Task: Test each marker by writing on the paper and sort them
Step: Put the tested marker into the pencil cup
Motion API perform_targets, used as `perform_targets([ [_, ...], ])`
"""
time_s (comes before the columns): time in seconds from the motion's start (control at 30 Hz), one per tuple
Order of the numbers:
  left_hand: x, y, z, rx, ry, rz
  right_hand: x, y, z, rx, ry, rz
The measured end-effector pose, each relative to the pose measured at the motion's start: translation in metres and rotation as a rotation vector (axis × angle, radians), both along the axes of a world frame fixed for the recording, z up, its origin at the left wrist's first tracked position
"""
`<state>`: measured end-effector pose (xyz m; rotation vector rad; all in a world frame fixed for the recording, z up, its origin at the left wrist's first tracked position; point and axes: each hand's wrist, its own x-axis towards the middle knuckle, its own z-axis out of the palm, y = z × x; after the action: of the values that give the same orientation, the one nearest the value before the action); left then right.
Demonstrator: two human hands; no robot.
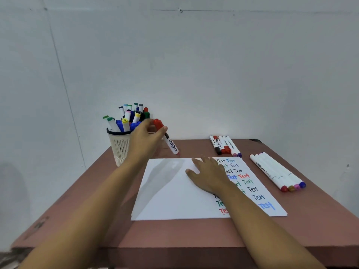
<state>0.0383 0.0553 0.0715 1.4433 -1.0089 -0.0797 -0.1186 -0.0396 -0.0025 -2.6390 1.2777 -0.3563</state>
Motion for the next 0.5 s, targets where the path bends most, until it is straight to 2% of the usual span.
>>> perform_targets([
  [0.1, 0.01, 0.006, 0.024, -0.004, -0.111, 0.044, 0.0, 0.001, 0.0, 0.007, 0.08, 0.008],
  [0.5, 0.077, 0.02, 0.098, -0.012, -0.307, 0.247, -0.001, 0.003, 0.002, 0.003, 0.127, 0.0],
])
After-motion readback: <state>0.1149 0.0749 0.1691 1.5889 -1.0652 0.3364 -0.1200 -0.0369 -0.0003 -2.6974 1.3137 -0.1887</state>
